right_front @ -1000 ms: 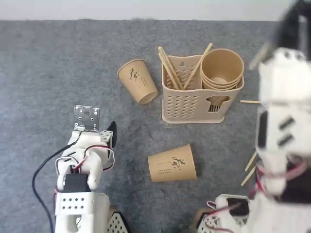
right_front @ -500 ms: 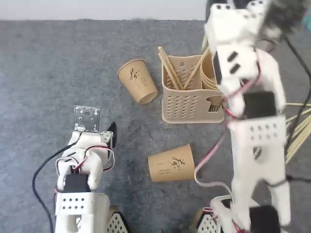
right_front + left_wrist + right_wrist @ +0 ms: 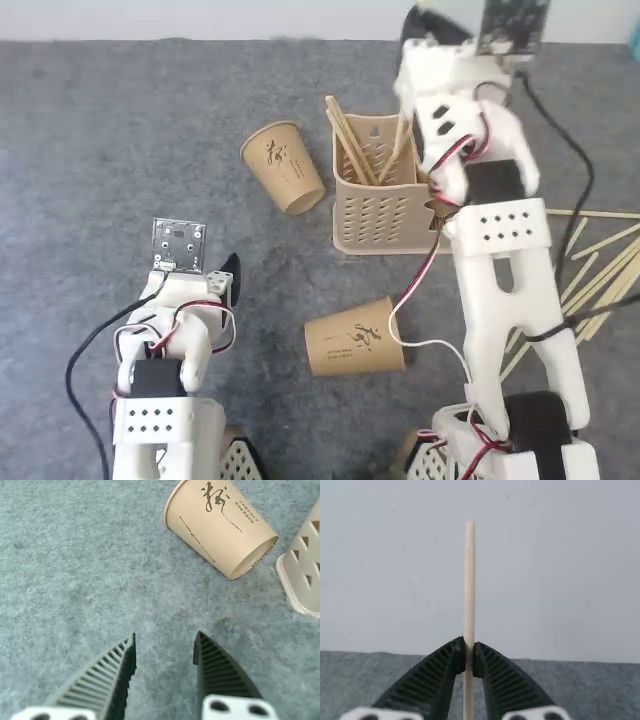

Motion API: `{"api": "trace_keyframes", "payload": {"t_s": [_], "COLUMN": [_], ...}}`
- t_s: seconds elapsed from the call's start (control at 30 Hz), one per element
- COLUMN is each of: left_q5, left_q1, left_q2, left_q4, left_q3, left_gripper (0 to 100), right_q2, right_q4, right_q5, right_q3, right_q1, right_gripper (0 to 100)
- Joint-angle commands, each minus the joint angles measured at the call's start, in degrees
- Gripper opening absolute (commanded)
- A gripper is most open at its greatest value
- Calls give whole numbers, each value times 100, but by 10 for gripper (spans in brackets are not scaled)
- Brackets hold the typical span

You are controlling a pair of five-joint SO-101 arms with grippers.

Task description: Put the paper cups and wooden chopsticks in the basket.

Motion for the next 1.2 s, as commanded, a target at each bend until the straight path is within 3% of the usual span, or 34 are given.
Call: {"api": "trace_keyframes", "payload": {"t_s": [0.0,0.2,0.43,0.67,0.8,0.97,1.17], "left_q5": [26,18,18,62,387,387,378], "left_q1": [-18,-18,-18,9,35,35,26], "left_q2": [-97,-97,-97,-62,-53,-44,-44], "left_q4": [-167,-167,-167,105,571,642,721], "left_q3": [-66,-66,-66,-242,-523,-532,-532], "left_gripper": [184,184,184,184,184,184,184], "right_q2": [-593,-1833,-3881,-5332,-5763,-5877,-5095], "right_q4": [-75,-40,1525,4681,5631,5367,3521], "right_q5": [-70,-62,-62,-79,-35,44,299], "right_q3": [237,1108,1398,1644,2251,3437,4967], "right_q1": [-40,-31,22,1473,2738,4470,5042], "right_gripper": [31,195,177,177,177,177,177]}}
